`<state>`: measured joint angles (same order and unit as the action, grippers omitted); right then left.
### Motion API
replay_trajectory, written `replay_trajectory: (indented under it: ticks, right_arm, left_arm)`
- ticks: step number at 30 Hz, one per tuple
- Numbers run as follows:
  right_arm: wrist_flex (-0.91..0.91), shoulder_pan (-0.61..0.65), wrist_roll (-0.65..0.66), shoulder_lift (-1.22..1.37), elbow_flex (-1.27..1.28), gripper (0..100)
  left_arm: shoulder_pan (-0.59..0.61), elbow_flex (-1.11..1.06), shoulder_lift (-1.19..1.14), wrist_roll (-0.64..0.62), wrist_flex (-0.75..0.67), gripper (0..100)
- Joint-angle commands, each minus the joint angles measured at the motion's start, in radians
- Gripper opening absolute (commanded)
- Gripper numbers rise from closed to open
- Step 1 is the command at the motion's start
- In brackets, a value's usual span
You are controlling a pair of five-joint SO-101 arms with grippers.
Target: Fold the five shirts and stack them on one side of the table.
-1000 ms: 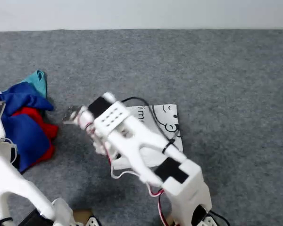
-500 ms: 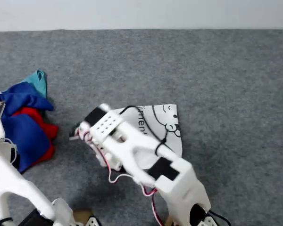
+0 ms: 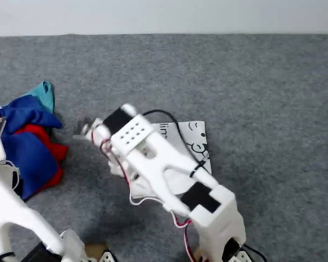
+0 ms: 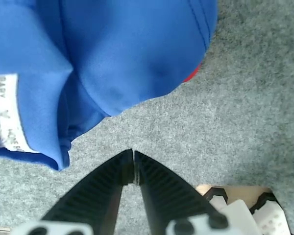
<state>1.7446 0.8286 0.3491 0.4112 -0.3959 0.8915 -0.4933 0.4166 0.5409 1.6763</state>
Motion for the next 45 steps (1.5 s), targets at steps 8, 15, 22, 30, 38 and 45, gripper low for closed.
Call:
replay_trajectory:
  ticks: [8, 15, 22, 30, 38, 45]
  right_arm:
    - [-0.403, -0.147, 0.011, 0.120, -0.071, 1.0]
    - [-0.519, -0.163, 0.012, 0.234, -0.081, 1.0]
    - [-0.312, -0.202, 0.008, 0.148, -0.233, 1.0]
    - [0.007, -0.236, -0.037, 0.059, -0.328, 1.0]
    - [0.053, -0.351, -0.264, -0.071, -0.265, 1.0]
    - [0.050, -0.464, -0.500, -0.085, -0.158, 13.1]
  left_arm:
    - [0.000, 0.010, 0.032, -0.008, -0.017, 1]
    - [0.000, 0.008, 0.032, -0.008, -0.017, 1]
    - [0.002, 0.005, 0.032, -0.008, -0.015, 1]
    - [0.000, 0.005, 0.034, -0.008, -0.015, 1]
    - [-0.006, 0.010, 0.034, -0.098, 0.018, 1]
    - [-0.006, 0.012, 0.034, -0.103, 0.054, 1]
